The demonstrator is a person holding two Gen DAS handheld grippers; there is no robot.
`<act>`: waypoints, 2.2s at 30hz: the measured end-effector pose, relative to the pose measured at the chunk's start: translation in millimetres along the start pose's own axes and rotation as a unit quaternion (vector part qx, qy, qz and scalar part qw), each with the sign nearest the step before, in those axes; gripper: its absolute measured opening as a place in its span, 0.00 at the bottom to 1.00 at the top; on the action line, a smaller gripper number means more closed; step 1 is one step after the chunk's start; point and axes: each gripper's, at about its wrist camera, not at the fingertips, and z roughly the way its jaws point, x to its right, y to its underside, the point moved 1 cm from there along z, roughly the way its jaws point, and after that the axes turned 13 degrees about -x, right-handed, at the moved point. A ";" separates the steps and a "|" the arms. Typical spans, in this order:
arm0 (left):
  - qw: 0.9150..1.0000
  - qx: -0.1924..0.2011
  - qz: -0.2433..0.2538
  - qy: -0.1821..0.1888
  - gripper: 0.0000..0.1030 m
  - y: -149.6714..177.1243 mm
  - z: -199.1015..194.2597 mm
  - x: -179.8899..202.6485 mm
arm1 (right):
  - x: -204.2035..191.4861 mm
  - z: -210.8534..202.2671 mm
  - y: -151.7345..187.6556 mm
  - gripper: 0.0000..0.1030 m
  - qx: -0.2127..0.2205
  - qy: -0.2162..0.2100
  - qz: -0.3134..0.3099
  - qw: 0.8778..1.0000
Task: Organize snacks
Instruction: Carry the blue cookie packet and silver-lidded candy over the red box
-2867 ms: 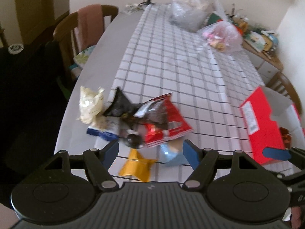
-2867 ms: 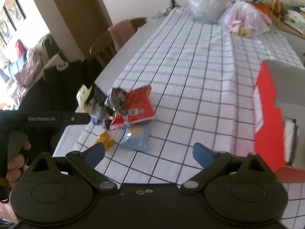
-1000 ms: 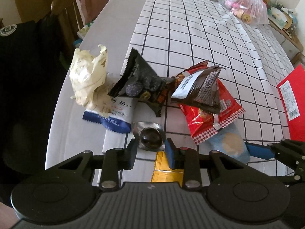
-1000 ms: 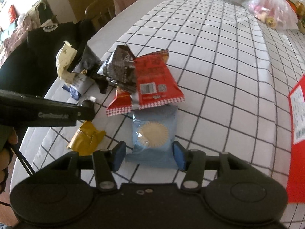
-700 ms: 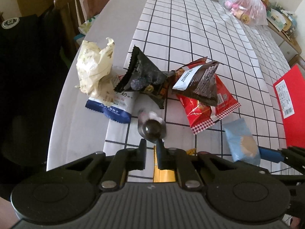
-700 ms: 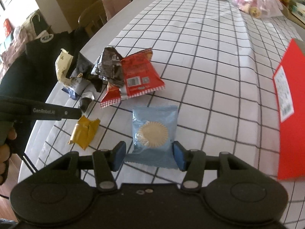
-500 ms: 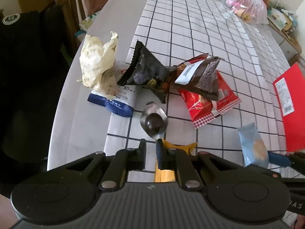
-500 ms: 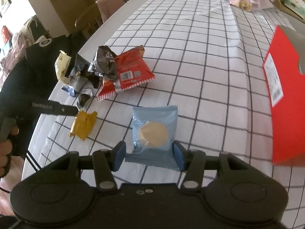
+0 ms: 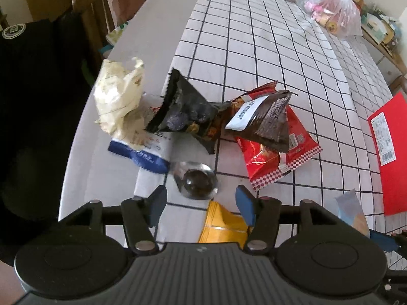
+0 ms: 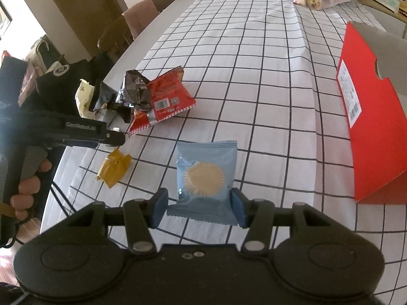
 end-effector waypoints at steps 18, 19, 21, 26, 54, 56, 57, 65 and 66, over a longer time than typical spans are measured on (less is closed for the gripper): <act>0.998 0.019 0.010 -0.061 0.34 -5.6 10.4 11.8 | 1.4 -0.5 0.1 0.50 0.002 0.007 0.004 1.000; 0.998 0.020 0.009 -0.058 0.32 -5.3 9.9 10.6 | 1.3 -1.8 0.4 0.50 0.003 0.009 0.003 1.000; 0.998 0.021 0.003 -0.053 0.31 -3.7 8.2 7.2 | 0.3 -5.0 1.0 0.50 0.006 0.012 0.001 1.000; 0.999 0.020 -0.013 -0.039 0.30 2.3 3.7 1.3 | 2.3 -15.5 3.9 0.50 0.014 0.018 0.003 1.000; 0.992 0.102 0.061 0.033 0.30 47.9 -109.2 97.5 | 71.0 -132.5 36.2 0.50 0.139 0.045 0.021 0.989; 0.991 0.107 0.077 0.035 0.30 50.1 -115.2 114.6 | 79.7 -141.1 38.6 0.50 0.148 0.046 0.023 0.988; 0.990 0.109 0.082 0.036 0.30 51.4 -117.8 122.3 | 84.6 -145.1 39.7 0.50 0.152 0.048 0.024 0.987; 0.980 0.117 0.151 0.052 0.30 56.4 -126.4 203.8 | 135.0 -168.0 45.7 0.50 0.176 0.069 0.046 0.981; 0.979 0.117 0.160 0.051 0.30 56.8 -124.9 214.6 | 141.6 -169.9 46.2 0.50 0.177 0.074 0.050 0.980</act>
